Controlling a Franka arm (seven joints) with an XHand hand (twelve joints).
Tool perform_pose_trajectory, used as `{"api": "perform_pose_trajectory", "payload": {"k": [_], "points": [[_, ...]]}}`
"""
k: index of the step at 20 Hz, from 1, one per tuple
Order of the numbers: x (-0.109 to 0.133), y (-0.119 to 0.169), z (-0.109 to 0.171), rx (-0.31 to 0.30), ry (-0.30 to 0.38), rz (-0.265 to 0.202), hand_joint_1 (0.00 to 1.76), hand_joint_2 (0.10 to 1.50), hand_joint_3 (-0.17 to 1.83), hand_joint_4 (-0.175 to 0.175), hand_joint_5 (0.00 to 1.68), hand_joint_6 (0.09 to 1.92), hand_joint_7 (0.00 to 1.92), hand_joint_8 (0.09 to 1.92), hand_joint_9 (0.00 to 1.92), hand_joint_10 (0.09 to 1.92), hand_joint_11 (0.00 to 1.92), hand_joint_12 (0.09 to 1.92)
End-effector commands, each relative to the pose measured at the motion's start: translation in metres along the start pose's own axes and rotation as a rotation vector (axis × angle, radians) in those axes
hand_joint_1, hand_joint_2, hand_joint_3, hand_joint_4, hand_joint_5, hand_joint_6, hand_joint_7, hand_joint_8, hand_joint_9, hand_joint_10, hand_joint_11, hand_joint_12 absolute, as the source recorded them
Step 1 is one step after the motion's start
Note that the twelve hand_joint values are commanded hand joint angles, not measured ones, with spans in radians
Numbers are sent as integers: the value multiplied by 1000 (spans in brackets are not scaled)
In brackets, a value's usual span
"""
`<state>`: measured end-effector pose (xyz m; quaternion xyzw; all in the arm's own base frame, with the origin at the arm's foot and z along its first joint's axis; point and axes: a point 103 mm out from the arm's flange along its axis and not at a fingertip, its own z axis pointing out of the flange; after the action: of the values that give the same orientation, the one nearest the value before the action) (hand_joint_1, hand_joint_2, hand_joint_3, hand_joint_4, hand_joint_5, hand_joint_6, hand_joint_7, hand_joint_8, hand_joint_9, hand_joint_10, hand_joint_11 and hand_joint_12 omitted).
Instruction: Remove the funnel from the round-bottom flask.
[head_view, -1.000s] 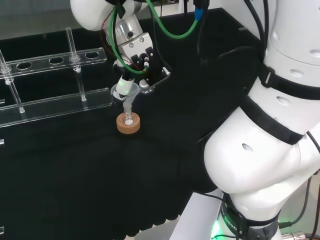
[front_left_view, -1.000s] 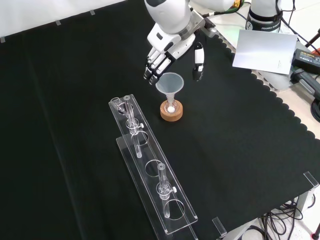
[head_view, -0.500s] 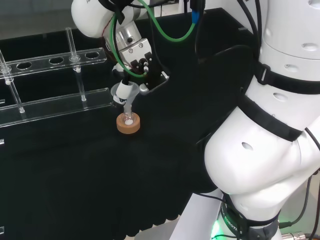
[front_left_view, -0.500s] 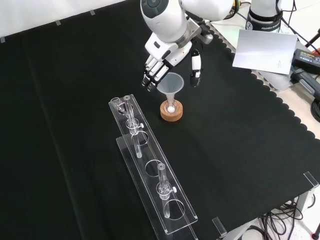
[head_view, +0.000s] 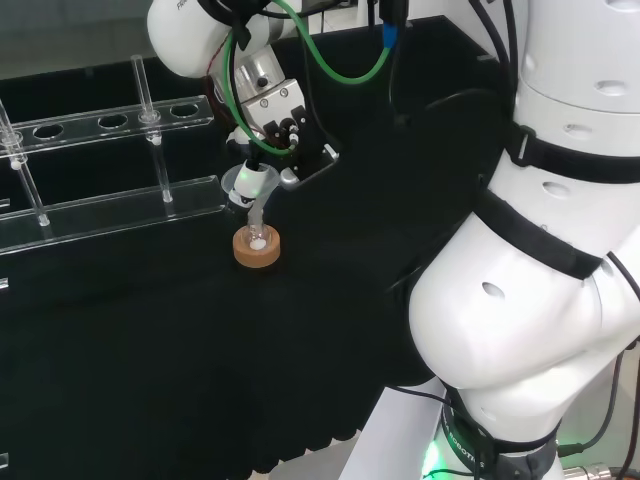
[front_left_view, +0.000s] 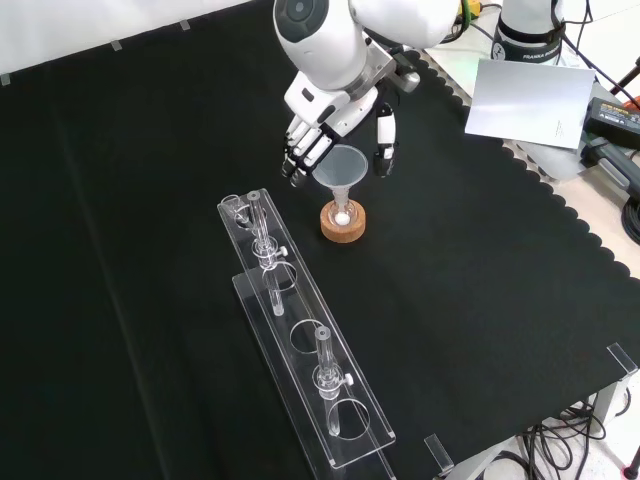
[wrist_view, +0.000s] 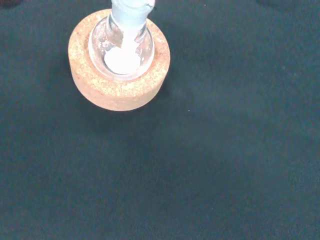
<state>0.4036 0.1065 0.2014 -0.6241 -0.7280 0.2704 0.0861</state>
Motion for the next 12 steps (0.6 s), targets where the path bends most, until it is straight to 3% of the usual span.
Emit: {"api": "perform_pose_trajectory", "payload": {"k": [1,12], "points": [[-1,7,6,9,-4,-2,582,743,138,46,23,87,0,363,140,806,395,1416],[4,11,10,6,-41,3,617,780,160,29,132,87,54,644,434,701,422,1392]]}}
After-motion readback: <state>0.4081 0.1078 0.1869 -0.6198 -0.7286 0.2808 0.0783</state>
